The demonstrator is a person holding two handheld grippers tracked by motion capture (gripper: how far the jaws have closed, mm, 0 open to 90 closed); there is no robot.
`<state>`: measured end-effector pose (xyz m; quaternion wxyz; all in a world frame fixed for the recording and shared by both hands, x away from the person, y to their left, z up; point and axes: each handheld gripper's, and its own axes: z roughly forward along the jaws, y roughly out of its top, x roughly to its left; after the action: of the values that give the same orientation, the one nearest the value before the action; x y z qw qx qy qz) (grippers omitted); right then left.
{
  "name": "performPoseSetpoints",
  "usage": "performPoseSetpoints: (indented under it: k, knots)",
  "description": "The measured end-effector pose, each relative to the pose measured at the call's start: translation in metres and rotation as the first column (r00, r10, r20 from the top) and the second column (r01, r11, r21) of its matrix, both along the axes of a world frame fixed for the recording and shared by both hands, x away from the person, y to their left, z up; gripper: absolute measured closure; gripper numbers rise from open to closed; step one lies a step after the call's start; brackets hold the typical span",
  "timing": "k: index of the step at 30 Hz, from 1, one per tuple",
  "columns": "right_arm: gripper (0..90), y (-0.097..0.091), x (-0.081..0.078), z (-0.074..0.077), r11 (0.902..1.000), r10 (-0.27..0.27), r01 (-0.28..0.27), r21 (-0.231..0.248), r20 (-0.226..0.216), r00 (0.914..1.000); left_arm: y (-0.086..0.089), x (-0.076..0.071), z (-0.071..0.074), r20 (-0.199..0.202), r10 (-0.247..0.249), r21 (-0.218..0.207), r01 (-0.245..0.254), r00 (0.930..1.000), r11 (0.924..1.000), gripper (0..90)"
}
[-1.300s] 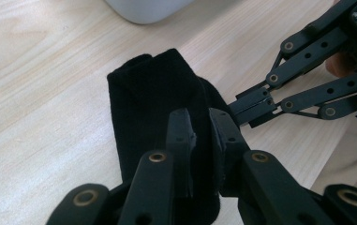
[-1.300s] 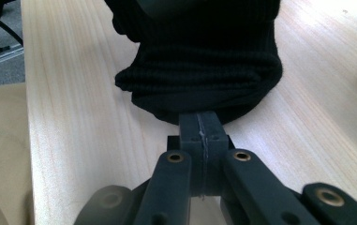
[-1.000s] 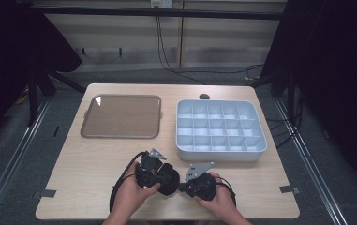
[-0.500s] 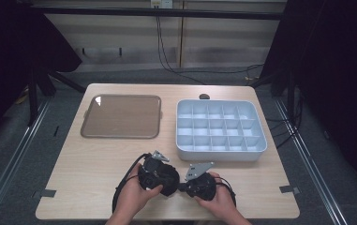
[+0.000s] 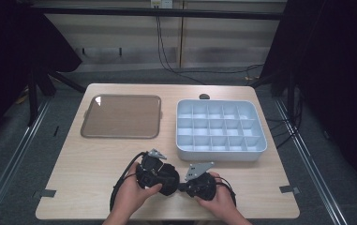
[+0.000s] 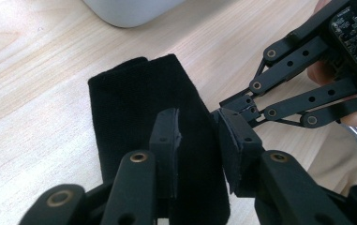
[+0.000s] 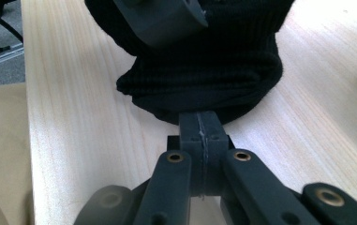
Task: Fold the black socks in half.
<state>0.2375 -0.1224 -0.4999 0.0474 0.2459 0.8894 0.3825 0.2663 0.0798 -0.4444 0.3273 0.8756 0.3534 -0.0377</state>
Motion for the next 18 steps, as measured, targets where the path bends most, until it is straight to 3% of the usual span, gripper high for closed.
performPoseSetpoints:
  k: [10, 11, 13, 18]
  knots:
    - [90.0, 0.0, 0.0, 0.0, 1.0, 0.001, -0.001, 0.0, 0.0, 1.0, 0.0058, 0.0046, 0.0045, -0.018, 0.02, -0.026, -0.021, 0.9996, 0.9994, 62.9]
    - [90.0, 0.0, 0.0001, 0.0, 1.0, 0.001, -0.001, 0.0, 0.0, 1.0, 0.0049, 0.0041, 0.0033, -0.028, 0.043, -0.046, -0.045, 0.9987, 0.9979, 63.3]
    - [90.0, 0.0, 0.0002, 0.0, 1.0, 0.001, -0.001, 0.001, 0.001, 1.0, 0.0055, 0.0055, 0.0016, -0.034, 0.019, -0.028, -0.02, 0.9992, 0.9994, 68.2]
    - [90.0, -0.0002, 0.0005, -0.0001, 1.0, 0.004, -0.004, -0.001, 0.002, 1.0, 0.0012, 0.0053, -0.0036, -0.059, 0.005, -0.034, -0.007, 0.9982, 0.9994, 74.7]
